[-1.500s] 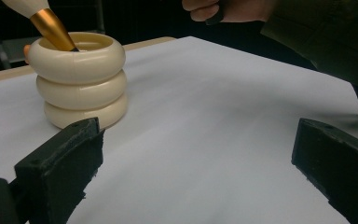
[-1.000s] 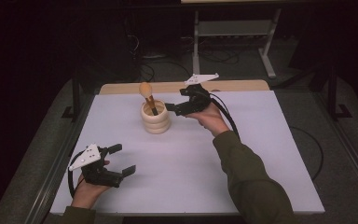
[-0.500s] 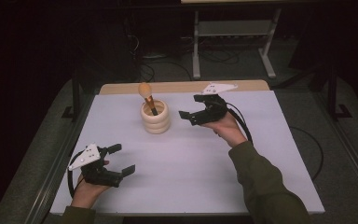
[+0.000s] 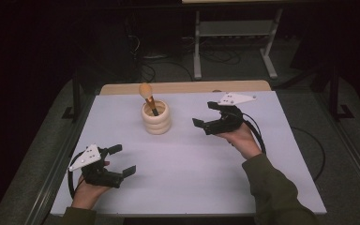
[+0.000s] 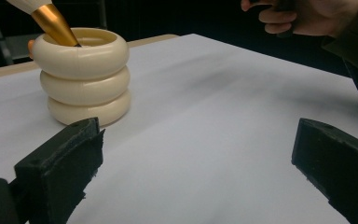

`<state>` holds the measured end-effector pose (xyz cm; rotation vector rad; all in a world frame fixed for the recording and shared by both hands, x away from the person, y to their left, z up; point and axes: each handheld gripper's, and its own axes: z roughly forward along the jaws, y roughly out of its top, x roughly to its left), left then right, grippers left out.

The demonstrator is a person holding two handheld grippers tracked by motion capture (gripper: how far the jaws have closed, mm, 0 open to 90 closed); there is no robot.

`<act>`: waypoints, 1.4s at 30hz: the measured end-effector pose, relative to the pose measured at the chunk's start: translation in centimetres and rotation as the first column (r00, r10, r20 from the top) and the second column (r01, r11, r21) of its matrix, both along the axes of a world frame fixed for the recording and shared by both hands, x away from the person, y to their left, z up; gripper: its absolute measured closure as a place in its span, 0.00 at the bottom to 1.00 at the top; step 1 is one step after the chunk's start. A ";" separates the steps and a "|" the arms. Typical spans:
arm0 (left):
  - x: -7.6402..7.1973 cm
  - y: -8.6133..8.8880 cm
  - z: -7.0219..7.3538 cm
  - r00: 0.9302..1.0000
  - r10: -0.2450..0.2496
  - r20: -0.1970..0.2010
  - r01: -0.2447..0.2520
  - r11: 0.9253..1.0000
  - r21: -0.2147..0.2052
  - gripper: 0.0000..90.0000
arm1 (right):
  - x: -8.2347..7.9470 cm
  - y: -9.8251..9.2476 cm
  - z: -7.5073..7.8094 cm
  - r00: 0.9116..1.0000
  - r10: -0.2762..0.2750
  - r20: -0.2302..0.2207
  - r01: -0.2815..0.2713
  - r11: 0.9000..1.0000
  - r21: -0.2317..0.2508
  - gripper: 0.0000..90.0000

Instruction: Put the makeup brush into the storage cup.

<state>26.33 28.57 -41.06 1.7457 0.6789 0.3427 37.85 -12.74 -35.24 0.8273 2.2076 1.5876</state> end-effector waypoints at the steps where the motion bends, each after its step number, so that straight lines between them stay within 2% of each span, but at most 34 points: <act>1: 0.0 0.0 0.0 1.000 0.000 0.000 0.000 1.000 -0.001 0.02 | -0.5 -0.4 0.0 1.000 -0.005 0.004 0.005 1.000 0.007 0.10; 7: 0.0 0.0 0.0 1.000 -0.001 0.000 0.001 1.000 0.000 0.02 | -1.6 -1.7 -0.5 1.000 -0.019 0.010 0.019 1.000 0.020 0.09; 22: 0.0 0.1 0.0 1.000 0.001 -0.004 -0.001 1.000 0.002 0.02 | -5.4 -4.9 -1.5 0.998 -0.058 0.028 0.058 0.998 0.023 0.09; 26: 0.0 0.1 0.0 1.000 0.002 -0.002 -0.002 1.000 0.003 0.02 | -6.4 -5.7 -1.8 0.998 -0.064 0.015 0.063 0.998 0.018 0.07; 29: -0.1 0.1 0.0 1.000 0.004 -0.001 -0.004 1.000 -0.004 0.02 | -7.2 -6.5 -1.9 0.997 -0.074 0.027 0.073 0.997 0.038 0.07; 34: -0.1 0.1 0.0 1.000 0.003 -0.001 -0.003 1.000 0.000 0.02 | -7.9 -7.3 -2.2 0.996 -0.085 0.022 0.085 0.996 0.036 0.07; 42: -0.1 0.1 0.0 1.000 0.002 -0.002 -0.002 1.000 0.005 0.02 | -9.4 -8.9 -2.9 0.993 -0.115 0.031 0.113 0.992 0.057 0.07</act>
